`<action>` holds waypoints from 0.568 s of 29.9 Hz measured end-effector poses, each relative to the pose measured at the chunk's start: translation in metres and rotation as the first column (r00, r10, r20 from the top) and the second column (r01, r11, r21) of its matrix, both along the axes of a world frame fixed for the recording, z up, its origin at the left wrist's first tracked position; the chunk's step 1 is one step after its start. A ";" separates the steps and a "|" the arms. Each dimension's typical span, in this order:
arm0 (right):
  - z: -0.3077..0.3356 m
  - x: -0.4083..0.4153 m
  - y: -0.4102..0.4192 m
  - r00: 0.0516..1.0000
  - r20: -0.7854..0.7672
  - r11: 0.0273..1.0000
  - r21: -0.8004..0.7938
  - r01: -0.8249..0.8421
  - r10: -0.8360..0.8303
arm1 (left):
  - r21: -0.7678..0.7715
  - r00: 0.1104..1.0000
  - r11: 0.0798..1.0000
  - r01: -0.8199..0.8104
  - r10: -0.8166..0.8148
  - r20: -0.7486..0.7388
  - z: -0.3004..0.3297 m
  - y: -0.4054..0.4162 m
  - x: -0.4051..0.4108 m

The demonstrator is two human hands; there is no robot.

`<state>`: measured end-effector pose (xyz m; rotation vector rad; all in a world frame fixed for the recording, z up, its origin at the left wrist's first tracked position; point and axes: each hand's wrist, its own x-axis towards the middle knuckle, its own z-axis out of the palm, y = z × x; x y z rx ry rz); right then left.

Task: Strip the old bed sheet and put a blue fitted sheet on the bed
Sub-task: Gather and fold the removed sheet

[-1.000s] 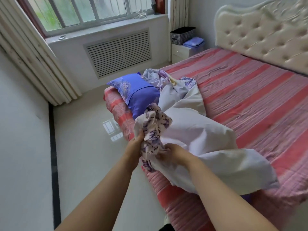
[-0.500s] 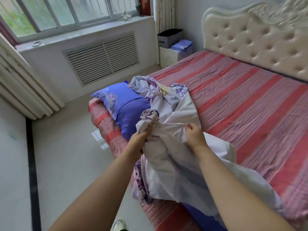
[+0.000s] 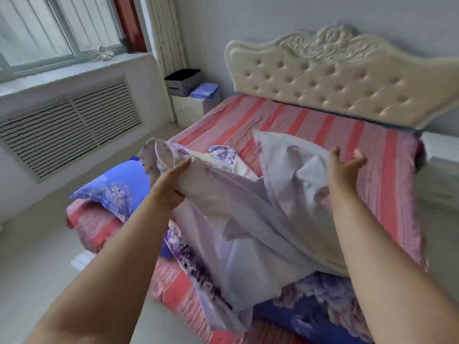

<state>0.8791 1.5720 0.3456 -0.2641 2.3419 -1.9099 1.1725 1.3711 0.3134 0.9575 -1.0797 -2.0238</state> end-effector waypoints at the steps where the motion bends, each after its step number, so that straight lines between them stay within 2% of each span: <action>1: -0.014 0.022 -0.004 0.994 -0.060 0.984 0.165 -0.075 0.086 | 0.019 0.997 0.999 0.036 -0.037 0.061 -0.006 -0.005 0.006; 2: -0.032 0.042 -0.011 0.974 -0.084 0.916 0.364 -0.169 0.213 | 0.046 0.991 0.998 0.048 -0.053 0.120 -0.014 -0.009 0.013; 3: -0.052 0.062 -0.018 0.931 -0.039 0.779 0.560 -0.281 0.364 | 0.099 0.989 0.994 0.052 -0.065 0.134 -0.025 -0.013 0.022; 4: -0.070 0.082 -0.023 0.886 0.079 0.600 0.708 -0.372 0.457 | 0.144 0.988 0.989 0.030 -0.051 0.143 -0.034 -0.017 0.031; 5: -0.087 0.101 -0.028 0.859 0.178 0.435 0.801 -0.410 0.481 | 0.187 0.989 0.982 -0.010 -0.018 0.147 -0.043 -0.021 0.040; 6: -0.101 0.121 -0.033 0.858 0.225 0.338 0.849 -0.405 0.462 | 0.221 0.985 0.973 -0.058 0.020 0.169 -0.056 -0.027 0.050; 7: -0.113 0.141 -0.038 0.871 0.191 0.345 0.863 -0.368 0.453 | 0.247 0.979 0.965 -0.092 0.043 0.199 -0.067 -0.032 0.060; 9: -0.126 0.185 -0.051 0.845 0.106 0.478 0.784 -0.395 0.523 | 0.286 0.967 0.955 -0.080 0.005 0.254 -0.086 -0.036 0.078; 10: -0.130 0.207 -0.060 0.810 0.166 0.523 0.688 -0.504 0.562 | 0.308 0.972 0.951 -0.025 -0.049 0.231 -0.096 -0.037 0.086; 12: -0.132 0.246 -0.079 0.701 0.428 0.537 0.452 -0.712 0.570 | 0.322 0.985 0.943 0.089 -0.132 0.113 -0.104 -0.033 0.096; 13: -0.136 0.261 -0.087 0.648 0.536 0.562 0.342 -0.753 0.541 | 0.327 0.986 0.936 0.133 -0.159 0.053 -0.106 -0.031 0.100; 15: -0.141 0.282 -0.095 0.566 0.662 0.665 0.135 -0.735 0.491 | 0.354 0.986 0.923 0.152 -0.165 0.007 -0.108 -0.031 0.105; 17: -0.146 0.290 -0.098 0.507 0.702 0.744 -0.051 -0.666 0.501 | 0.342 0.990 0.931 0.129 -0.139 0.007 -0.108 -0.035 0.113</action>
